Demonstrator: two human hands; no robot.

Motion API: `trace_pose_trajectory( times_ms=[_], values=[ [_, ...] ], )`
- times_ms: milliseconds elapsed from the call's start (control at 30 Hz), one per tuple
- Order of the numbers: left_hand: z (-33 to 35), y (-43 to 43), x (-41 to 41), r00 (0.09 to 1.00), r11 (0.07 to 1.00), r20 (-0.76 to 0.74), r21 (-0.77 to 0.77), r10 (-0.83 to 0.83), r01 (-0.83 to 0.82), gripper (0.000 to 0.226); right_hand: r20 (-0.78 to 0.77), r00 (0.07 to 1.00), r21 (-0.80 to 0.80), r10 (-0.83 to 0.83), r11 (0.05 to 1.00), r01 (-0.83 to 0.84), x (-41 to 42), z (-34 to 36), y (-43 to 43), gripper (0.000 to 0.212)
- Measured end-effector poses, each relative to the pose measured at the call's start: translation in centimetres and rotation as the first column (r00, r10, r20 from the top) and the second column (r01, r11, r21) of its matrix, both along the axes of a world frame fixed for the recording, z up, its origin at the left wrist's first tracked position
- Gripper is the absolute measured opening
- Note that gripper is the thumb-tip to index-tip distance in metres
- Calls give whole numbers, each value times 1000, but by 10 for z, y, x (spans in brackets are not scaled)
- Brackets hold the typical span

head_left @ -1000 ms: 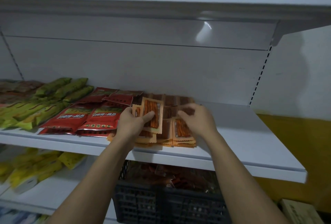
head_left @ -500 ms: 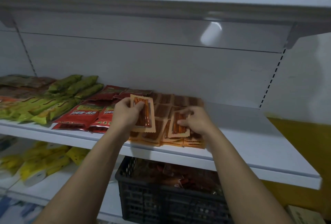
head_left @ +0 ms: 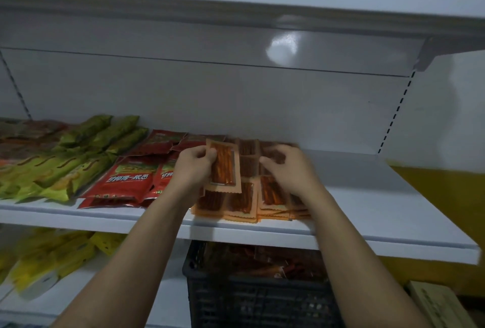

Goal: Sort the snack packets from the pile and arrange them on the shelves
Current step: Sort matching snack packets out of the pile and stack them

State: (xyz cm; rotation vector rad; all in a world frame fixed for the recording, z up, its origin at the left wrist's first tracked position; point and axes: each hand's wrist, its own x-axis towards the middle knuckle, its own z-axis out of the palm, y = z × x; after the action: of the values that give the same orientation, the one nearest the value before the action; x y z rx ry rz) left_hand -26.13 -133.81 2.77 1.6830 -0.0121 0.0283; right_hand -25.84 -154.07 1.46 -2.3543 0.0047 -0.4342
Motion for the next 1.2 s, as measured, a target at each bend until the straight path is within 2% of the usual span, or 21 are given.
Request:
trace_pose_trajectory(
  times_ms=[167, 333, 400, 533, 667, 767, 867, 967, 1067, 1133, 1200],
  values=[
    [18, 8, 16, 997, 989, 28, -129, -70, 74, 22, -19, 985, 232, 171, 959, -162, -4, 29, 46, 42],
    [31, 21, 32, 992, 990, 111, -115, -67, 79, 15, 67, 985, 411, 158, 895, -171, 8, 36, 73, 36],
    [32, 29, 41, 986, 991, 135, -83, -97, 108, 7, 115, 990, 406, 86, 905, -126, 9, 42, 78, 30],
    [30, 43, 56, 966, 982, 199, 127, -166, 143, 32, 160, 975, 375, -154, 923, 84, 19, 45, 62, 25],
    [24, 46, 61, 937, 928, 241, 335, -252, 163, 29, 116, 932, 340, -344, 895, 288, 17, 43, 20, 18],
    [16, 31, 60, 890, 847, 283, 500, -357, 181, 28, -22, 952, 229, -306, 925, 303, 11, 41, -7, 16],
    [9, 7, 51, 838, 739, 235, 622, -492, 259, 32, -148, 950, 111, -275, 950, 292, 3, 39, -28, 16],
    [1, -24, 40, 750, 524, 126, 789, -649, 321, 41, -234, 938, 130, -256, 948, 291, -9, 32, -47, 17],
    [-11, -50, 33, 702, 312, 20, 905, -712, 290, 51, -288, 932, 162, -220, 948, 274, -17, 18, -59, 17],
    [-20, -60, 31, 690, 253, -18, 923, -724, 290, 54, -294, 932, 160, -212, 951, 266, -17, 7, -64, 17],
    [-27, -63, 33, 691, 242, -18, 930, -722, 277, 54, -293, 930, 106, -223, 959, 263, -14, -3, -68, 15]
  ],
)
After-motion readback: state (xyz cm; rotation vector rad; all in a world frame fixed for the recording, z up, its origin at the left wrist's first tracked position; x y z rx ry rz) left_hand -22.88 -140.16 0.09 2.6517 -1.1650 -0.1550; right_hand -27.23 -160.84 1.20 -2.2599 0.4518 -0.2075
